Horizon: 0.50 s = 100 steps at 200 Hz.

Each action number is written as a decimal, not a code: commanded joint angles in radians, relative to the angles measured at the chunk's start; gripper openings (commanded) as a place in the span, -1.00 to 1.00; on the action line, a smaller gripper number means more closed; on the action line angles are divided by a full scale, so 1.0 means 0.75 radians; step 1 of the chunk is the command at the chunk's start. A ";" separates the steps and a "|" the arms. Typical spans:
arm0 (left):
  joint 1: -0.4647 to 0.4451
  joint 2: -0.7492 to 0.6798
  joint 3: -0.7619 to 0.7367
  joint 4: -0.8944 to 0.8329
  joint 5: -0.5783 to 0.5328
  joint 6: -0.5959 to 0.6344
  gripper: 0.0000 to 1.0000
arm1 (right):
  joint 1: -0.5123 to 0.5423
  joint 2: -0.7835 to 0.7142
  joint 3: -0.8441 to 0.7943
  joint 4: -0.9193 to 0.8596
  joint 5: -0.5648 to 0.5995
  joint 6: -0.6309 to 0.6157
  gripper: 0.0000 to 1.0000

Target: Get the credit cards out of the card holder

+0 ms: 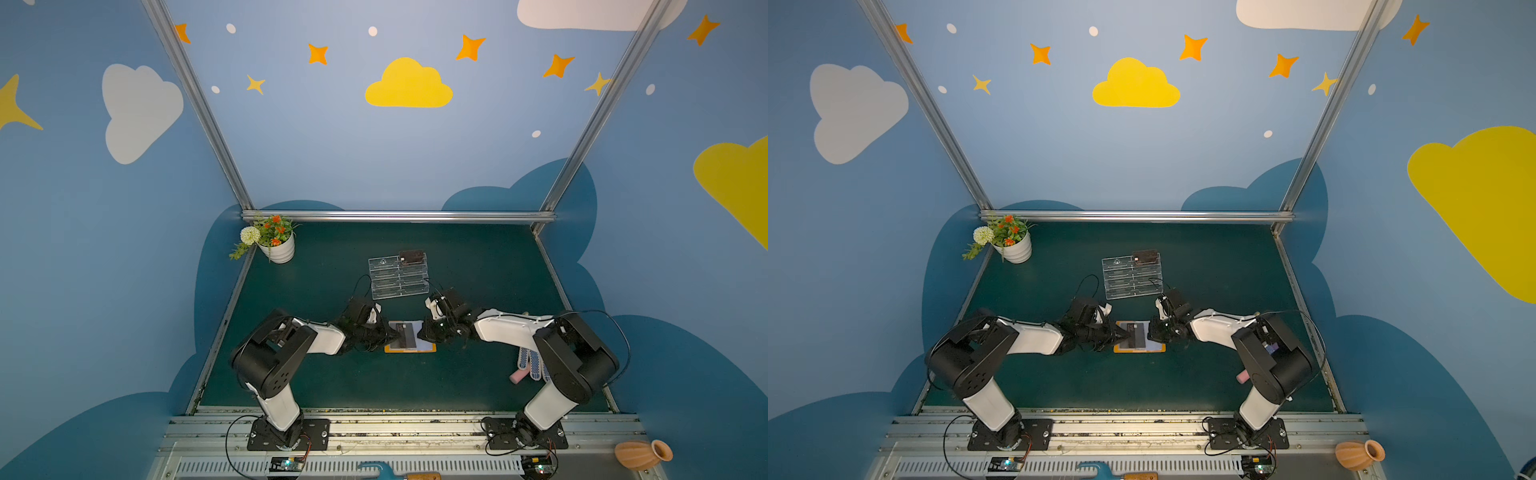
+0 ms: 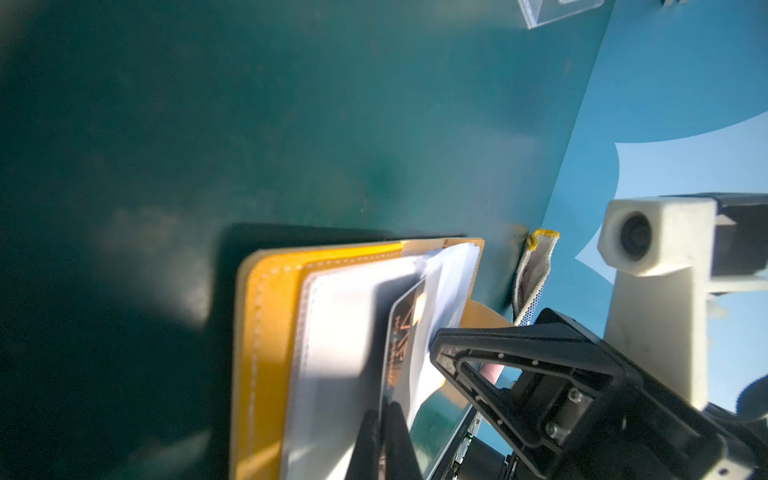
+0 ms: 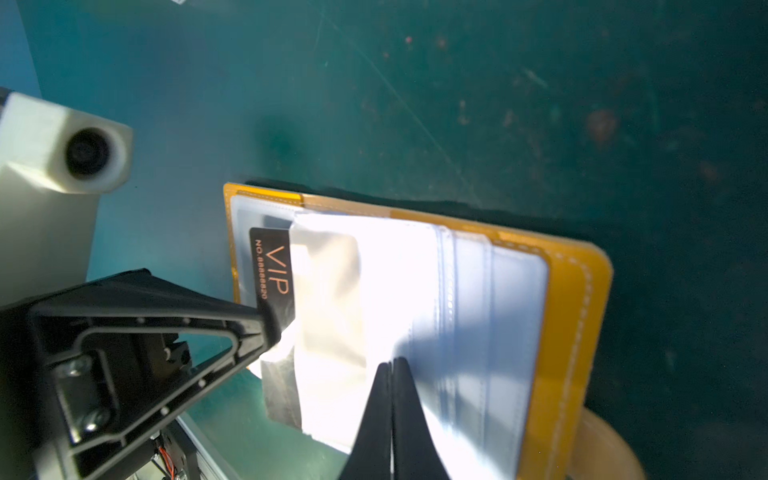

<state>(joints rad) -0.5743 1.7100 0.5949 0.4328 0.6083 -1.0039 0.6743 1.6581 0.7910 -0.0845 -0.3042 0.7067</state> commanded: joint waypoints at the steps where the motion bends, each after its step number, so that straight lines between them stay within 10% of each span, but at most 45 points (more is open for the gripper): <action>1: 0.006 -0.005 -0.035 0.009 -0.002 -0.005 -0.92 | -0.009 -0.004 -0.022 -0.047 0.021 0.005 -1.00; 100: -0.001 0.072 -0.053 0.199 0.059 -0.073 -0.29 | -0.004 0.043 -0.020 -0.013 -0.013 0.001 -1.00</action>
<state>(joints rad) -0.5751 1.7428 0.5644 0.5957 0.6617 -1.0588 0.6716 1.6611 0.7910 -0.0814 -0.3180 0.7067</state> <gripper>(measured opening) 0.347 0.047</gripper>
